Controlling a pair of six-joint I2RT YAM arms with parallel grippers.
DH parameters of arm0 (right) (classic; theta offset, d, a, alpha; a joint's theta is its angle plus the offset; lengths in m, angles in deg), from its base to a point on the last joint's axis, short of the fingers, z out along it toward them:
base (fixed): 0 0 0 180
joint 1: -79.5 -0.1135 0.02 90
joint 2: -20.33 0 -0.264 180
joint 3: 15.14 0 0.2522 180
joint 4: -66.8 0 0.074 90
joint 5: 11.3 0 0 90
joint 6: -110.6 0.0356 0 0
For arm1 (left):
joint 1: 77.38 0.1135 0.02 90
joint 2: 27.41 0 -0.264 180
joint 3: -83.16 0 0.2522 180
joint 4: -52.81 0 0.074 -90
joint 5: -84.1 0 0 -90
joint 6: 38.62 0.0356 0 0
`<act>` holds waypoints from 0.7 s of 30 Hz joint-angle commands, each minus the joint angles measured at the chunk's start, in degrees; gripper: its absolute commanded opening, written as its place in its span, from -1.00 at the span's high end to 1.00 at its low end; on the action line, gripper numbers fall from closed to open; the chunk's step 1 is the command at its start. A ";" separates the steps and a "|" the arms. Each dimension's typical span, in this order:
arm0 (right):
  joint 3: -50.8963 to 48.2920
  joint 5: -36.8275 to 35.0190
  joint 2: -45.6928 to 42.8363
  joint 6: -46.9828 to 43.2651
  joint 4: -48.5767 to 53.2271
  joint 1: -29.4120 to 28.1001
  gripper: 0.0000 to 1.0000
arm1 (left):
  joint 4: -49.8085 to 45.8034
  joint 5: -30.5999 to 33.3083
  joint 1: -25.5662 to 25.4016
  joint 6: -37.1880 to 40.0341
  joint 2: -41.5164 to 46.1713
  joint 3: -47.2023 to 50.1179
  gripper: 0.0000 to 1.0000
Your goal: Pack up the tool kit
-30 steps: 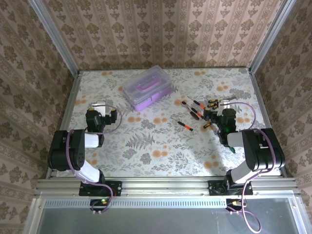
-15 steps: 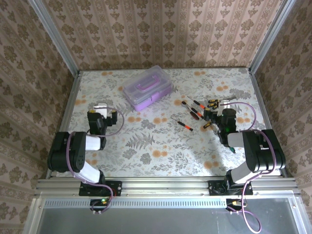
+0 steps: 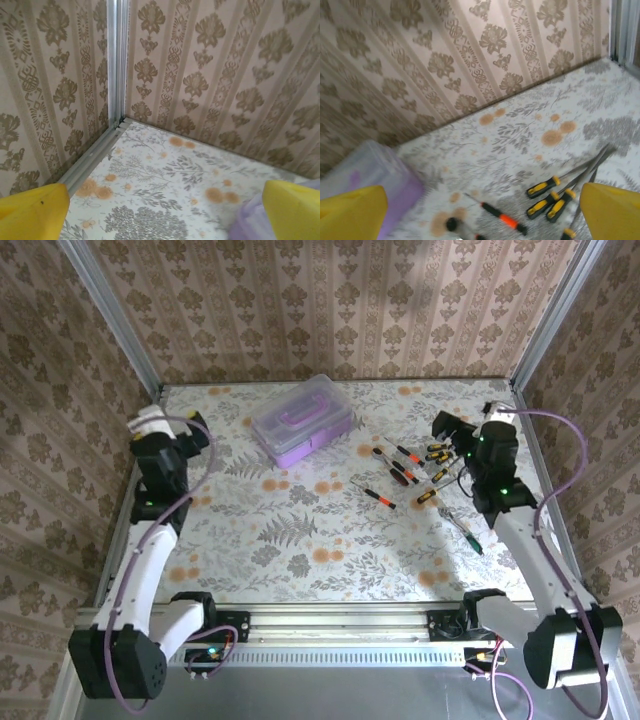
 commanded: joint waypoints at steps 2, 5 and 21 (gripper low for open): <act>-6.88 14.52 -2.58 14.28 7.83 1.76 -1.00 | -13.94 -8.72 6.21 -19.69 4.26 1.89 -1.00; -9.12 19.34 -1.97 13.23 8.51 0.22 -0.93 | -11.63 -14.90 8.73 -20.53 2.09 1.14 -1.00; -2.15 11.86 10.47 4.99 11.34 -10.32 -1.00 | -38.37 -16.53 -8.97 13.89 -58.55 -62.37 -0.95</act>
